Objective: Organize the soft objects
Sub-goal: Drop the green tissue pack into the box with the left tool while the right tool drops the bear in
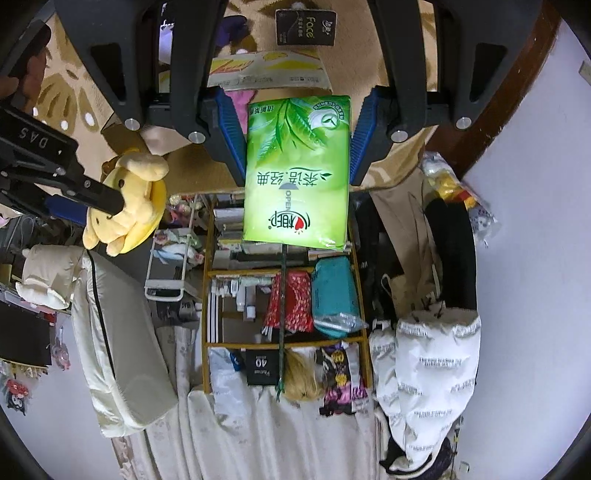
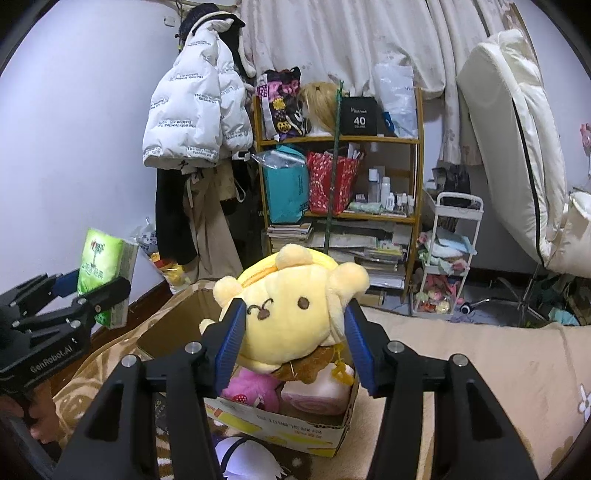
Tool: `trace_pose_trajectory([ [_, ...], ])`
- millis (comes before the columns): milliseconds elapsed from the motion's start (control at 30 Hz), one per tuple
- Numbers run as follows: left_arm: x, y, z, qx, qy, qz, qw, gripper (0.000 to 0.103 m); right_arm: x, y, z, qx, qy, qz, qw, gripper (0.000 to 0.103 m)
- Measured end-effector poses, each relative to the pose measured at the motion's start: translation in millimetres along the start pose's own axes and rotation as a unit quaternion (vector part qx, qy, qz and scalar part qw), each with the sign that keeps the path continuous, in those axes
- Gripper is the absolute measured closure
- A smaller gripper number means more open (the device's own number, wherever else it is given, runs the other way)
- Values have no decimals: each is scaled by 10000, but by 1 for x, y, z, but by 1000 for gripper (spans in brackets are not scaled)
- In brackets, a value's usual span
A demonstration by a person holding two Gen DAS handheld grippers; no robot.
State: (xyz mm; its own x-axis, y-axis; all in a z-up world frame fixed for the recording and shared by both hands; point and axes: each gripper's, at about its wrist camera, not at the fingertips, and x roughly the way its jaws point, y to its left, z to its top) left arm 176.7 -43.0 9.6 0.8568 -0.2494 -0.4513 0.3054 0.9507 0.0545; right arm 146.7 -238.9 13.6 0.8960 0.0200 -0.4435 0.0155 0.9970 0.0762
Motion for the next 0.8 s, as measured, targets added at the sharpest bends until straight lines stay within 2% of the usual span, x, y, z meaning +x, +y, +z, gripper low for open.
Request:
trace_pose_trajectory([
  [667, 33, -16, -20, 65, 571, -306, 9979, 50, 23, -20, -21, 328, 367, 83, 9988, 46],
  [800, 37, -16, -20, 131, 682, -341, 9970, 50, 25, -23, -25, 501, 359, 319, 9976, 45],
])
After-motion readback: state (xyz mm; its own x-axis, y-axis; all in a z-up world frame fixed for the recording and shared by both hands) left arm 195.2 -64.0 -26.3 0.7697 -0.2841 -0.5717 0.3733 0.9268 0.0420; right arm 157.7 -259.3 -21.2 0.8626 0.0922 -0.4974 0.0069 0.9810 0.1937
